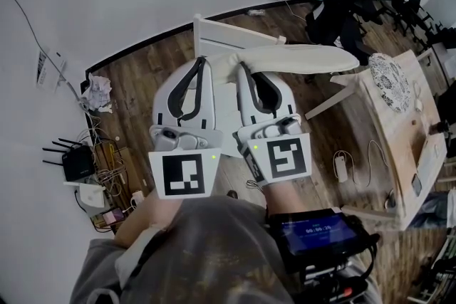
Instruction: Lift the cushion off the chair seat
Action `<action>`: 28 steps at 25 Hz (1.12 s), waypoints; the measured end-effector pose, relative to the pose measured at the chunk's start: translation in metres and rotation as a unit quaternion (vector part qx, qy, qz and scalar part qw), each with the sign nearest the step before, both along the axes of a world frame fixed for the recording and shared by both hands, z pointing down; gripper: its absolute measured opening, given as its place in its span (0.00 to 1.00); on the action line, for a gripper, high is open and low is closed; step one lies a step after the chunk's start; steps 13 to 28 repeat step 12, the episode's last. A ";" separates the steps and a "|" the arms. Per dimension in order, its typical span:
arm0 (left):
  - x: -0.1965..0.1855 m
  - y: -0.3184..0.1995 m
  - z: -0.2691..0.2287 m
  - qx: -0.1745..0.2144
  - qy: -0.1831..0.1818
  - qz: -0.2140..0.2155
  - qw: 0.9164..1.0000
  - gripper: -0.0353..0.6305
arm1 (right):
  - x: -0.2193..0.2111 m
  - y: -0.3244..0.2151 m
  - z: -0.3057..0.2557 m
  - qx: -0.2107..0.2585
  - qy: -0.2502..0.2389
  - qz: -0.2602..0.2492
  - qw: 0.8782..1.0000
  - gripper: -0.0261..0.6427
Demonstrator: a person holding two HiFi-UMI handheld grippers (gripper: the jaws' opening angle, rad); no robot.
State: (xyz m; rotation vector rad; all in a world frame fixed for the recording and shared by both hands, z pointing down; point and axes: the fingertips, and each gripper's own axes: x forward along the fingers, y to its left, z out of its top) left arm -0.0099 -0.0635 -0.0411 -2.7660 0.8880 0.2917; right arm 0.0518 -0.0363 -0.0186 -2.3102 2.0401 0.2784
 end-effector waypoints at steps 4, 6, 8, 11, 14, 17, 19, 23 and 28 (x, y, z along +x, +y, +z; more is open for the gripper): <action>0.001 0.003 0.001 0.001 -0.005 0.004 1.000 0.06 | -0.002 0.002 0.006 -0.012 -0.004 0.003 1.000 0.09; 0.001 0.003 0.002 0.004 -0.010 0.004 1.000 0.06 | -0.003 0.001 0.006 -0.012 -0.007 0.003 1.000 0.09; 0.001 0.004 0.002 0.007 -0.013 0.005 1.000 0.06 | -0.002 0.001 0.004 -0.010 -0.013 0.007 1.000 0.09; 0.001 0.005 0.001 0.009 -0.013 0.007 1.000 0.06 | 0.000 0.001 0.004 -0.014 -0.018 0.016 1.000 0.09; 0.002 0.005 0.001 0.009 -0.013 0.007 1.000 0.06 | 0.000 0.001 0.004 -0.015 -0.018 0.017 1.000 0.09; 0.002 0.005 0.001 0.009 -0.013 0.007 1.000 0.06 | 0.000 0.001 0.004 -0.015 -0.018 0.017 1.000 0.09; 0.002 0.005 0.001 0.009 -0.013 0.007 1.000 0.06 | 0.000 0.001 0.004 -0.015 -0.018 0.017 1.000 0.09; 0.002 0.005 0.001 0.009 -0.013 0.007 1.000 0.06 | 0.000 0.001 0.004 -0.015 -0.018 0.017 1.000 0.09; 0.002 0.005 0.001 0.009 -0.013 0.007 1.000 0.06 | 0.000 0.001 0.004 -0.015 -0.018 0.017 1.000 0.09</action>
